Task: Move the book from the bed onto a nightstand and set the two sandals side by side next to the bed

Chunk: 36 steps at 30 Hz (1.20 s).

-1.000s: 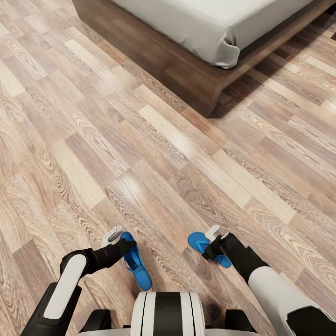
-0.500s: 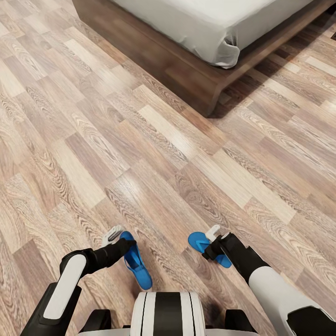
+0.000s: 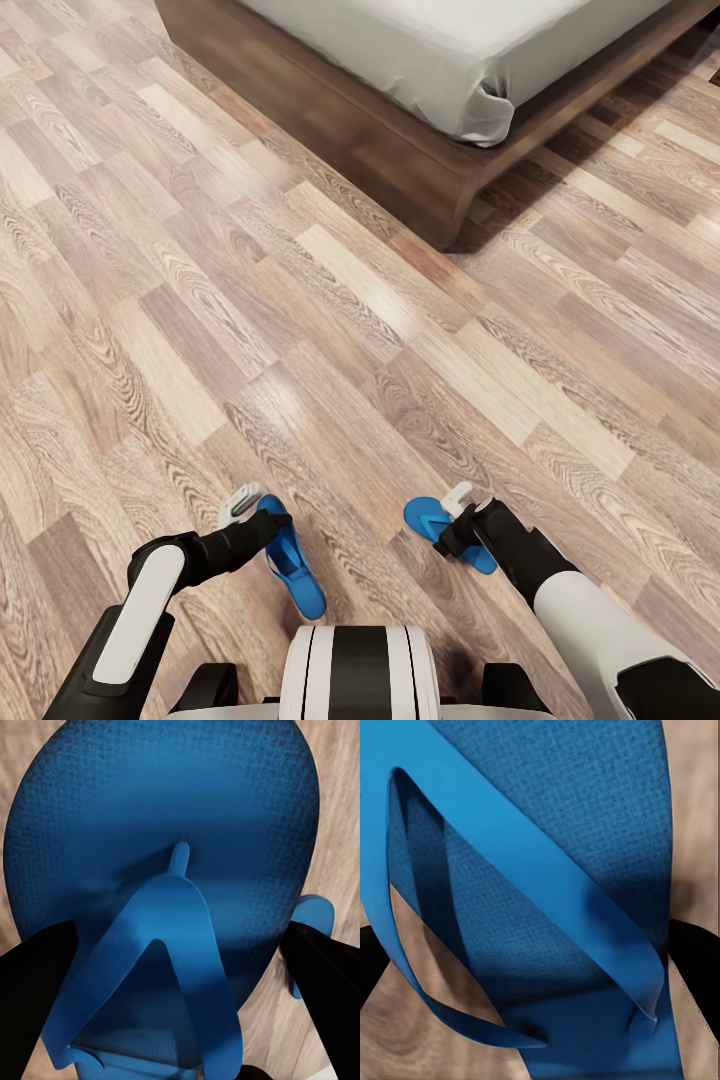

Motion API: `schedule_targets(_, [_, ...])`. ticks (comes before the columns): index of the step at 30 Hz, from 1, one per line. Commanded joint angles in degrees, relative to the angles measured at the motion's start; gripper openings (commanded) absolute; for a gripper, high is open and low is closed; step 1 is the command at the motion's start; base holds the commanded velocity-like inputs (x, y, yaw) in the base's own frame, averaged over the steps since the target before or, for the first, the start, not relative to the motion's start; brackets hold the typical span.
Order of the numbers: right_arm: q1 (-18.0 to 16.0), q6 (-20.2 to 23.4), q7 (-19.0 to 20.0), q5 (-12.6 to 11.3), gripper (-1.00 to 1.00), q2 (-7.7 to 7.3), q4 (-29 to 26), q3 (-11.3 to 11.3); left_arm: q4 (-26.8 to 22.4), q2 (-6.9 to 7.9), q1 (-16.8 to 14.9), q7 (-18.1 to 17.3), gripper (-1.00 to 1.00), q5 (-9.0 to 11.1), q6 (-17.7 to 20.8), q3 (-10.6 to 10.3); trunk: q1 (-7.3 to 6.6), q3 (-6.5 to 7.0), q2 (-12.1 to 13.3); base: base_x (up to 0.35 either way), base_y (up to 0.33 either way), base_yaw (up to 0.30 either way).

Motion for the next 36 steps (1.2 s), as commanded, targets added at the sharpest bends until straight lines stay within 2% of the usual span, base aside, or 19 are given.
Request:
schedule_targets(1, [0.0, 0.1, 0.4, 0.9, -1.00, -0.06, -0.1, 0.2, -0.1, 0.04, 0.0, 0.6, -1.00, 0.6, 0.0, -0.1, -0.01, -0.03, 0.0, 0.000, 0.000, 0.000])
schedule_targets(10, [0.1, 0.2, 0.8, 0.7, -1.00, -0.41, -1.2, 0.1, -0.2, 0.04, -0.3, 0.6, -1.00, 0.6, -0.1, 0.0, -0.01, -0.03, 0.0, 0.000, 0.000, 0.000])
schedule_targets(15, [1.0, 1.2, 2.6, 0.2, -1.00, -2.43, -8.6, -0.7, -0.3, 0.06, -0.7, 0.6, -1.00, 0.6, -0.1, 0.0, -0.01, -0.03, 0.0, 0.000, 0.000, 0.000])
schedule_targets(16, [1.0, 1.2, 2.6, 0.2, -1.00, -2.43, -8.6, -0.7, -0.3, 0.06, -0.7, 0.6, -1.00, 0.6, -0.1, 0.0, -0.01, -0.03, 0.0, 0.000, 0.000, 0.000])
schedule_targets(18, [2.1, 2.9, 5.0, -0.3, -1.00, -3.97, -13.6, -2.1, -0.3, 0.05, -0.8, 0.7, -1.00, 0.6, -0.1, 0.0, -0.01, -0.03, 0.0, 0.000, 0.000, 0.000])
schedule_targets(20, [3.7, 5.1, 8.4, -0.9, -1.00, -5.63, -19.5, -4.5, -0.4, 0.05, -1.0, 0.6, -1.00, 0.6, -0.1, 0.0, -0.01, -0.03, 0.0, 0.000, 0.000, 0.000])
schedule_targets(23, [6.8, 7.8, 14.8, -1.5, -1.00, -7.57, -29.2, -9.4, -0.4, 0.04, -1.4, 0.6, -1.00, 0.6, 0.0, 0.0, -0.01, -0.03, 0.0, 0.000, 0.000, 0.000])
schedule_targets(24, [6.8, 7.8, 14.8, -1.5, -1.00, -7.57, -29.2, -9.4, -0.4, 0.04, -1.4, 0.6, -1.00, 0.6, 0.0, 0.0, -0.01, -0.03, 0.0, 0.000, 0.000, 0.000])
schedule_targets(27, [10.1, 9.3, 20.3, -1.8, -1.00, -8.55, -38.8, -16.2, -0.4, 0.04, -2.0, 0.6, -1.00, 0.6, 0.0, 0.0, -0.01, -0.03, 0.0, 0.000, 0.000, 0.000])
schedule_targets(28, [10.1, 9.3, 20.3, -1.8, -1.00, -8.55, -38.8, -16.2, -0.4, 0.04, -2.0, 0.6, -1.00, 0.6, 0.0, 0.0, -0.01, -0.03, 0.0, 0.000, 0.000, 0.000])
schedule_targets(33, [14.7, 10.9, 24.9, -2.2, -1.00, -8.48, -52.1, -29.9, -0.4, 0.08, -4.4, 0.6, -1.00, 0.6, 0.3, 0.0, -0.01, -0.03, 0.0, 0.000, 0.000, 0.000])
schedule_targets(34, [14.7, 10.9, 24.9, -2.2, -1.00, -8.48, -52.1, -29.9, -0.4, 0.08, -4.4, 0.6, -1.00, 0.6, 0.3, 0.0, -0.01, -0.03, 0.0, 0.000, 0.000, 0.000])
schedule_targets(36, [15.9, 11.9, 25.9, -2.6, -1.00, -8.20, -54.9, -34.4, -0.5, 0.07, -5.7, 0.6, -1.00, 0.6, 0.5, -0.1, -0.01, -0.03, 0.0, 0.000, 0.000, 0.000])
